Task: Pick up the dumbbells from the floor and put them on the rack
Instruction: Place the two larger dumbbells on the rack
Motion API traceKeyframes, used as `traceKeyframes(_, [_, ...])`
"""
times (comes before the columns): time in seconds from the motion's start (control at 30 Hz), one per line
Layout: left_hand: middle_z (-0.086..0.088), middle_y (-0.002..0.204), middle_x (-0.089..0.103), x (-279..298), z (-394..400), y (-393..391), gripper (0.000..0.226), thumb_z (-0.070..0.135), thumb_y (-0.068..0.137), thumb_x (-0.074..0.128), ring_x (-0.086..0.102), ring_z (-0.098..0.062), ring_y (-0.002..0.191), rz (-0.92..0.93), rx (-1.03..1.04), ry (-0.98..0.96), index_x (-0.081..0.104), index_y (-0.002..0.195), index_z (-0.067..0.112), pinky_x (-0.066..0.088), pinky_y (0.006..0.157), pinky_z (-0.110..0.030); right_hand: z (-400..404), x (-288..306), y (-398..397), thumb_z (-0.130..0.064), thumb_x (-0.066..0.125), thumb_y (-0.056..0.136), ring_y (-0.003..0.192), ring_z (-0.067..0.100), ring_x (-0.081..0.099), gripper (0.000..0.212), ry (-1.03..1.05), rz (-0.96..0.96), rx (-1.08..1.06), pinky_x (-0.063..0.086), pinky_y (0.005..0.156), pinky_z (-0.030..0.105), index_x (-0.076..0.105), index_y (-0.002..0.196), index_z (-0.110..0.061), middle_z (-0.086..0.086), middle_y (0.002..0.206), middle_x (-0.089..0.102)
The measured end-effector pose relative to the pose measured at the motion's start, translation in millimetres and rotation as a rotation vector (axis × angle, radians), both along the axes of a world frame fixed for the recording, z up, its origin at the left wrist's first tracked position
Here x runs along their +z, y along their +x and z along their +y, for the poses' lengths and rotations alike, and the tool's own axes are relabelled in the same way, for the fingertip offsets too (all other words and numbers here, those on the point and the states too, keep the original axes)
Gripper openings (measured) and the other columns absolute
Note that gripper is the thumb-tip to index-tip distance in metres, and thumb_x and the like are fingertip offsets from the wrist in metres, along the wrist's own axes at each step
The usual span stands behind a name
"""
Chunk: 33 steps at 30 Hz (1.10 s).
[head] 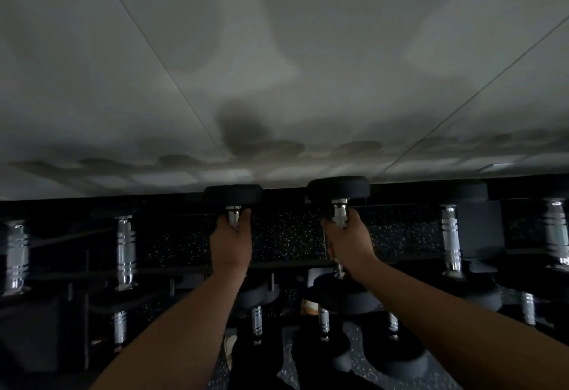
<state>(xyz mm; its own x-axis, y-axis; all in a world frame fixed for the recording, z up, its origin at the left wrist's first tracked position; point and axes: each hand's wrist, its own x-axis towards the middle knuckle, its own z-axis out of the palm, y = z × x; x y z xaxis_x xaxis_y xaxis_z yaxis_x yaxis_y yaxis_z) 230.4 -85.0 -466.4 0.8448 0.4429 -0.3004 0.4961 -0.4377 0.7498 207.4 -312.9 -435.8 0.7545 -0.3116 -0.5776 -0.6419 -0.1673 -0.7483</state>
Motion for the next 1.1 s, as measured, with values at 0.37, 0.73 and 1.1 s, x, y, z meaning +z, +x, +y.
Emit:
traceKeyframes(0.37, [-0.018, 0.090, 0.070, -4.4, 1.8, 0.5, 0.049, 0.054, 0.090, 0.055, 0.066, -0.041, 0.083, -0.006, -0.012, 0.115, 0.058, 0.105, 0.008, 0.042, 0.067, -0.033, -1.6, -27.2, -1.6, -0.036, 0.066, 0.087, 0.036, 0.008, 0.055, 0.020, -0.094, 0.009, 0.027, 0.043, 0.036, 0.023, 0.047, 0.085, -0.031, 0.008, 0.066, 0.064])
traceKeyframes(0.73, [-0.023, 0.092, 0.070, -4.4, 3.2, -0.2, 0.052, 0.055, 0.091, 0.054, 0.066, -0.044, 0.085, -0.019, -0.034, 0.201, 0.057, 0.106, 0.005, 0.047, 0.066, -0.036, -4.3, -32.3, 0.3, -0.044, 0.062, 0.088, 0.052, 0.023, 0.065, 0.034, -0.125, 0.042, 0.107, 0.047, 0.039, 0.023, 0.044, 0.104, -0.021, 0.018, 0.083, 0.070])
traceKeyframes(1.1, [-0.017, 0.106, 0.068, 13.7, 2.9, -14.5, 0.061, 0.061, 0.091, 0.048, 0.064, -0.040, 0.095, 0.056, -0.132, 0.146, 0.046, 0.125, 0.011, 0.046, 0.073, -0.039, -4.4, -1.5, -0.4, -0.039, 0.057, 0.091, 0.073, 0.019, 0.054, 0.038, -0.209, 0.141, 0.231, 0.040, 0.070, 0.031, 0.040, 0.111, -0.011, 0.009, 0.100, 0.058])
